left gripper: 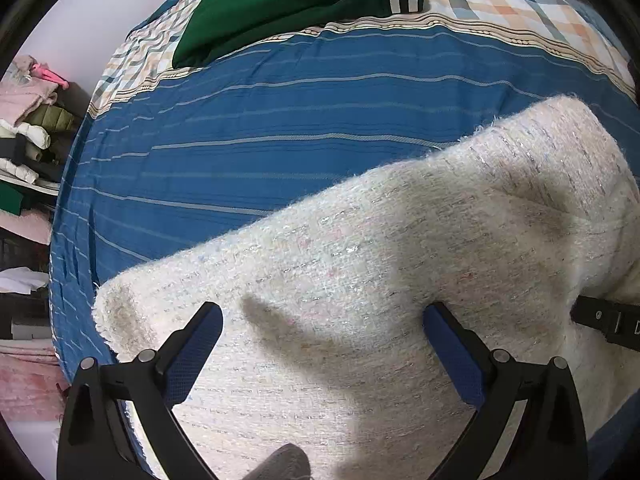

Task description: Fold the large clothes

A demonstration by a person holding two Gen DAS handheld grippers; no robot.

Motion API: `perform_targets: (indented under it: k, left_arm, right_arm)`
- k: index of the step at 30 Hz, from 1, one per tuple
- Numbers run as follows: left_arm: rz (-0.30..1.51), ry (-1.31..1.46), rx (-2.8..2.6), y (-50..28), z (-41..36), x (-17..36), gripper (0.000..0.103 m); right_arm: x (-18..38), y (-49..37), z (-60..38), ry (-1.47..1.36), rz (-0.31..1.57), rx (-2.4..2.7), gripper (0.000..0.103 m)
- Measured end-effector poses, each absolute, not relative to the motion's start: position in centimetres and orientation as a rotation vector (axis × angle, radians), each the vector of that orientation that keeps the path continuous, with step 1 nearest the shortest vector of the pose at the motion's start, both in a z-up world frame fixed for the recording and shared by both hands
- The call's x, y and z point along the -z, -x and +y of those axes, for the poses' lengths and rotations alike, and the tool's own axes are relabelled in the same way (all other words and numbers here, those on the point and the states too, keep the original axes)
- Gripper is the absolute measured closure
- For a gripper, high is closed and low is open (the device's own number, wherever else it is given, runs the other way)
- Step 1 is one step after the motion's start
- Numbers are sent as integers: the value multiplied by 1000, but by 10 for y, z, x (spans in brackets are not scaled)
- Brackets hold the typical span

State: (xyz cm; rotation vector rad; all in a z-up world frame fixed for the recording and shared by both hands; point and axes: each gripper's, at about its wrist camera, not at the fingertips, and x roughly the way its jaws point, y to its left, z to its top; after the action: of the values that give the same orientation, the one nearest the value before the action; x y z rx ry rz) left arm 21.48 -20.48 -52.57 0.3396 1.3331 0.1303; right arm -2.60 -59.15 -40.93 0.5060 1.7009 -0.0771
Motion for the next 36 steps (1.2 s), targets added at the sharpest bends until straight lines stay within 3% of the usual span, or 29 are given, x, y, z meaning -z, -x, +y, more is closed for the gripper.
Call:
perform_targets:
  k: [10,15,19,27,34,36]
  left_arm:
    - [1342,-306,-119,-215,-196,519,0]
    - [1370,-227,-216,-202,-143,499,0]
    - [1446,-237,-344,-185,-89,523,0]
    - [1504,-42,-300,-172,-43,563,0]
    - [1410,-58,-312,-183,-56,564,0]
    - [1417,-42,-324,-186,-56,553,0]
  right_arm:
    - [405,29,-596,-517,1709,82,67]
    - [356,29,-574,-374,1657,58,66]
    - [330,30,-535,-395,1623,-89,66]
    - [396,18,-458,-215,1778,-151,66]
    - [395,16,-455,-238,1785,-124,65]
    - [377,26,-473,-377,1713,-180,56]
